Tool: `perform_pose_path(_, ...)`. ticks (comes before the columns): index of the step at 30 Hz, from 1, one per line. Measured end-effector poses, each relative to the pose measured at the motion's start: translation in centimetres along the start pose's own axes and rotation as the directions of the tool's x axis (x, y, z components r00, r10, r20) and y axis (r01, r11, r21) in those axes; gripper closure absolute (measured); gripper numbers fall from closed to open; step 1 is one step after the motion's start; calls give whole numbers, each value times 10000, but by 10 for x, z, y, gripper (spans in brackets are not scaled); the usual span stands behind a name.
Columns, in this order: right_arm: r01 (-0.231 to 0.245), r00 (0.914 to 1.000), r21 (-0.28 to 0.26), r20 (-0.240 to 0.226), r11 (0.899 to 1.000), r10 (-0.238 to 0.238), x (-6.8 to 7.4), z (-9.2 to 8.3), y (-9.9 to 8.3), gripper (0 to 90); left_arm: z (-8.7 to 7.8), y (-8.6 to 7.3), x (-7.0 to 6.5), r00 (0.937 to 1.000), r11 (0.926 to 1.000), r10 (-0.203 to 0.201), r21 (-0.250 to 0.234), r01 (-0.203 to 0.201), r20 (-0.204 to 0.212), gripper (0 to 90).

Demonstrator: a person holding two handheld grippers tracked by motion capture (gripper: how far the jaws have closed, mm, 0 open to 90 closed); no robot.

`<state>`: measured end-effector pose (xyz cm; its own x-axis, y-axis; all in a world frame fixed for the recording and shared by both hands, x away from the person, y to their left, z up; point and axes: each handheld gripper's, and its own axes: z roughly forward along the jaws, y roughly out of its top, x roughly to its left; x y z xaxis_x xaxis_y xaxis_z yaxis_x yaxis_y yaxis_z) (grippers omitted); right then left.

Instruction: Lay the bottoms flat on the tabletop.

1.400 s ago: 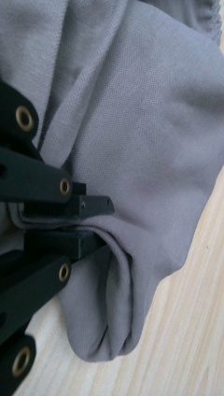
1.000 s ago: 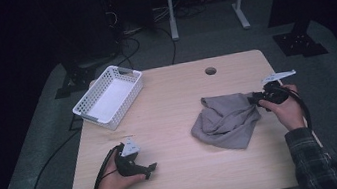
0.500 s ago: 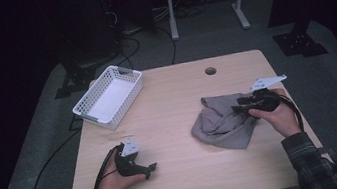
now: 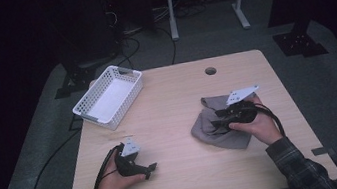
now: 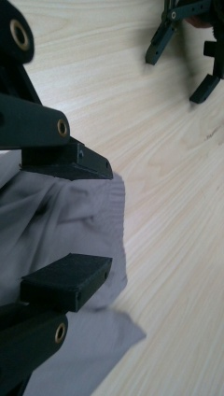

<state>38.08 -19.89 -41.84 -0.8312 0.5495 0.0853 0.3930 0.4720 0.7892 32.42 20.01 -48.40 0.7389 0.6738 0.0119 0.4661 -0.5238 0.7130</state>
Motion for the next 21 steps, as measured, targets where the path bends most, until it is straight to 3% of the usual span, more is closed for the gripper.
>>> perform_pose_path(6,622,9978,959,174,9935,-641,7,24,-6,489,0,0,0,10000,10000,4,2,-4,-1,0)
perform_pose_path(13,1050,9934,1984,254,9745,-1122,10,45,-17,466,0,0,0,10000,10000,28,23,-28,0,0)
perform_pose_path(17,910,9948,2062,270,9743,-986,10,49,-21,556,0,0,0,10000,10000,30,26,-30,-2,0)
perform_pose_path(21,740,9971,1826,61,9804,-764,15,53,-21,656,0,0,0,10000,10000,30,25,-30,-1,0)
